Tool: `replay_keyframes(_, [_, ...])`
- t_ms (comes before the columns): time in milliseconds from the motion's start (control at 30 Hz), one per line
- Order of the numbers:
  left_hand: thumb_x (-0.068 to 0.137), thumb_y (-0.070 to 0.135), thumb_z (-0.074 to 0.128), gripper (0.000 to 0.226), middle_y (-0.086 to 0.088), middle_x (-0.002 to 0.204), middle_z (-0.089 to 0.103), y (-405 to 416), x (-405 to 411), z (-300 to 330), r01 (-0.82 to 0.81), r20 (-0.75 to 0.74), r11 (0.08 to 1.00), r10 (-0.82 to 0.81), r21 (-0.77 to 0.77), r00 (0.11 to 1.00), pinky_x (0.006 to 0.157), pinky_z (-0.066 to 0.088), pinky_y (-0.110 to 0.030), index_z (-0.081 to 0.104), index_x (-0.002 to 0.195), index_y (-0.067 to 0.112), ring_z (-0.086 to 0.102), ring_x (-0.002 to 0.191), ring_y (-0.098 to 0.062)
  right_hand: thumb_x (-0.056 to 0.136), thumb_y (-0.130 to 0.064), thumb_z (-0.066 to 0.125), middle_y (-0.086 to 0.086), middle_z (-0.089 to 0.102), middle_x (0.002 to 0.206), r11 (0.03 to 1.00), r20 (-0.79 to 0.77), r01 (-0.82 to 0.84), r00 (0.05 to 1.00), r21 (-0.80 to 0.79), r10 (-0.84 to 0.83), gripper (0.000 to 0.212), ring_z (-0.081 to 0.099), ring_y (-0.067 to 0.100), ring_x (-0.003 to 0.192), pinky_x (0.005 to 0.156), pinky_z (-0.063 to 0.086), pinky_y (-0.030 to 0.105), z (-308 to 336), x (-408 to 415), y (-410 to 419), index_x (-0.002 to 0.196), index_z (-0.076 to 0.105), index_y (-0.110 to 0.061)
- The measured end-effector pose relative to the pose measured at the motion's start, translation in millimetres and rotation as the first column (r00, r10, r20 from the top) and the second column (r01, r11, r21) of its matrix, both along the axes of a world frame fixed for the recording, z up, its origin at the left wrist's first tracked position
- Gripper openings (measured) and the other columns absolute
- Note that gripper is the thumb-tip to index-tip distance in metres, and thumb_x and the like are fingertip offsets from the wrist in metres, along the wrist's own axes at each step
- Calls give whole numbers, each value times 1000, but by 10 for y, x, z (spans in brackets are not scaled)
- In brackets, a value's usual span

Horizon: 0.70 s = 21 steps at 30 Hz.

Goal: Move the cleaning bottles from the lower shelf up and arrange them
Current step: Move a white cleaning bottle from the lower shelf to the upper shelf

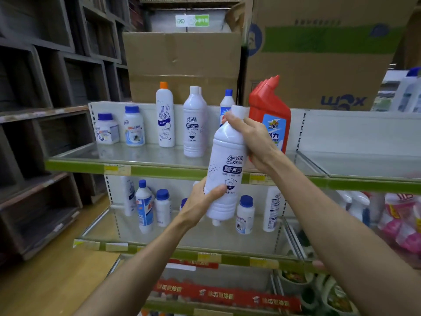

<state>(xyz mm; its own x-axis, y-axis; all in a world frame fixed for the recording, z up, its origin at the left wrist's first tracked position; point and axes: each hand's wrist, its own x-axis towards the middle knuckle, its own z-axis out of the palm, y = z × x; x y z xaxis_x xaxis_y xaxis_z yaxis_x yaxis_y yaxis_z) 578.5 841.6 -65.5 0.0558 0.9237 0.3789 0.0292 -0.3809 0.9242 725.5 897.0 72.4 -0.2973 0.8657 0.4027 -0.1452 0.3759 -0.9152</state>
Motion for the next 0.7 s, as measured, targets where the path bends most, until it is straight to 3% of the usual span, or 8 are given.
replay_keyframes(67, [69, 69, 76, 56, -7, 112, 76, -12, -15, 19, 128, 84, 990, -123, -60, 989, 88, 58, -51, 75, 109, 30, 72, 102, -26, 82, -49, 75, 4, 76, 95, 991, -57, -119, 992, -56, 116, 39, 71, 18, 86, 84, 58, 38, 19, 25, -3, 100, 73, -15])
replay_keyframes(100, [69, 68, 77, 60, -10, 111, 76, -13, -16, 17, 205, 133, 975, -192, -90, 972, 89, 57, -53, 76, 110, 26, 72, 100, -28, 84, -49, 74, 6, 75, 96, 981, -91, -173, 982, -91, 164, 39, 71, 20, 84, 81, 57, 38, 21, 31, -5, 102, 71, -14])
replay_keyframes(200, [67, 65, 81, 75, -15, 109, 75, -45, 21, 30, 423, 293, 890, -364, -170, 884, 76, 61, -45, 71, 120, 12, 75, 89, -31, 86, -44, 74, 13, 73, 94, 952, -193, -255, 956, -167, 222, 30, 70, 29, 81, 79, 58, 40, 11, 32, -16, 95, 67, -16])
replay_keyframes(300, [60, 67, 84, 92, -17, 110, 74, -62, 42, 108, 481, 315, 855, -410, -195, 856, 71, 61, -43, 61, 127, 7, 74, 87, -33, 86, -37, 73, 15, 72, 87, 966, -225, -198, 961, -166, 158, 27, 68, 31, 75, 75, 59, 42, 29, 16, 34, 92, 66, -12])
replay_keyframes(367, [62, 69, 82, 90, -17, 114, 73, -12, 29, 186, 471, 274, 868, -419, -158, 865, 77, 61, -44, 62, 126, 9, 75, 90, -31, 87, -36, 73, 16, 72, 85, 975, -235, -165, 964, -146, 128, 28, 68, 30, 72, 76, 58, 44, 85, -4, 97, 90, 67, -9])
replay_keyframes(467, [54, 73, 82, 108, -21, 120, 69, 116, -13, 364, 394, 248, 911, -357, -121, 901, 85, 60, -45, 57, 132, 3, 73, 95, -32, 87, -33, 73, 16, 72, 81, 987, -265, -124, 960, -105, 92, 25, 68, 28, 66, 69, 59, 40, 224, -48, 217, 85, 68, -9])
replay_keyframes(567, [50, 77, 82, 102, -12, 119, 74, 279, -65, 518, 281, 276, 957, -250, -75, 928, 93, 58, -40, 63, 125, 10, 72, 106, -26, 82, -36, 76, 18, 70, 88, 996, -267, -80, 962, -49, 64, 36, 65, 29, 74, 72, 57, 41, 351, -128, 375, 98, 64, -5])
replay_keyframes(700, [76, 69, 66, 86, -14, 132, 68, 425, -170, 572, 95, 167, 995, -91, -18, 982, 105, 51, -47, 56, 134, 7, 64, 122, -32, 81, -37, 77, 21, 62, 95, 998, -279, -52, 959, -27, 42, 38, 60, 30, 81, 75, 55, 43, 434, -279, 579, 102, 62, -9])
